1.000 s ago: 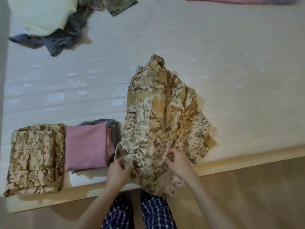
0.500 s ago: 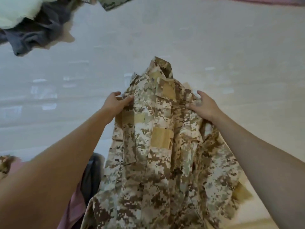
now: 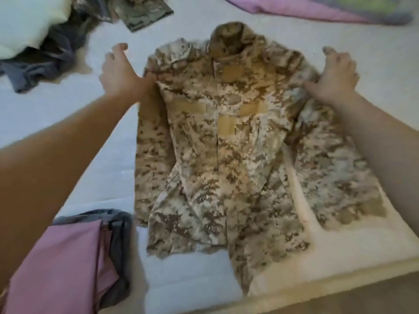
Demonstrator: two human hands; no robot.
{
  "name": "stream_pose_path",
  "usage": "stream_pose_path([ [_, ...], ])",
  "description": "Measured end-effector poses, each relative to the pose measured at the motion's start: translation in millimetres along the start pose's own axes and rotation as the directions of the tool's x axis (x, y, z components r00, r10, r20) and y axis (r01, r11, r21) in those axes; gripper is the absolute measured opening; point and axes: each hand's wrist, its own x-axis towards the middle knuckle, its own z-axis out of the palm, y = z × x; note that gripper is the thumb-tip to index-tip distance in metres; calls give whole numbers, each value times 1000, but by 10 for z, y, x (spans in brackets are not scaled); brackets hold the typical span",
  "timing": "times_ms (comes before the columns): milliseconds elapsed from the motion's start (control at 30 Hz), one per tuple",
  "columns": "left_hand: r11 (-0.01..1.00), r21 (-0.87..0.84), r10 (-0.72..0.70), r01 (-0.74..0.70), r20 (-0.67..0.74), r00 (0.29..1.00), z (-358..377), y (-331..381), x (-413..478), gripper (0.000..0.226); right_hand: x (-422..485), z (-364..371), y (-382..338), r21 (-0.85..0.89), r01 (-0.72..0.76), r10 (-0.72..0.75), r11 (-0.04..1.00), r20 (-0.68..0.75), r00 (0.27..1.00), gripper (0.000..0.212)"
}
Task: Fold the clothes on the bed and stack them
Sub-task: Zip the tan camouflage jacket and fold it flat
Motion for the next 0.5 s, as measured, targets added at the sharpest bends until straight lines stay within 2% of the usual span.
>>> stream_pose_path([
  [67, 995, 103, 3, -11, 76, 997, 181, -196, -322, 59, -259, 269, 80, 27, -13, 9, 1000, 138, 990, 67],
  [167, 991, 65, 92, -115, 279, 956, 400, -646, -1318, 58, -1157, 721, 378, 61, 63, -79, 996, 294, 952, 64],
  [200, 994, 19, 97, -109, 327, 940, 436, -826, -1685, 60, -1514, 865, 516, 89, 24, -52, 996, 326, 944, 62],
  [267, 996, -85, 64, -33, 398, 915, 468, -1206, -2370, 65, -2174, 1114, 841, 84, -140, 99, 986, 379, 920, 61],
  [367, 966, -212, -14, 148, 530, 848, 477, -1641, -3071, 82, -2825, 1310, 1283, -10, -399, 347, 917, 515, 784, 72],
  [433, 954, -227, -29, 197, 585, 811, 530, -1742, -3222, 92, -2995, 1376, 1398, -24, -442, 378, 897, 560, 737, 77],
  [500, 924, -260, -95, 282, 557, 825, 600, -1668, -3195, 84, -3022, 1418, 1362, 63, -509, 406, 858, 525, 748, 64],
])
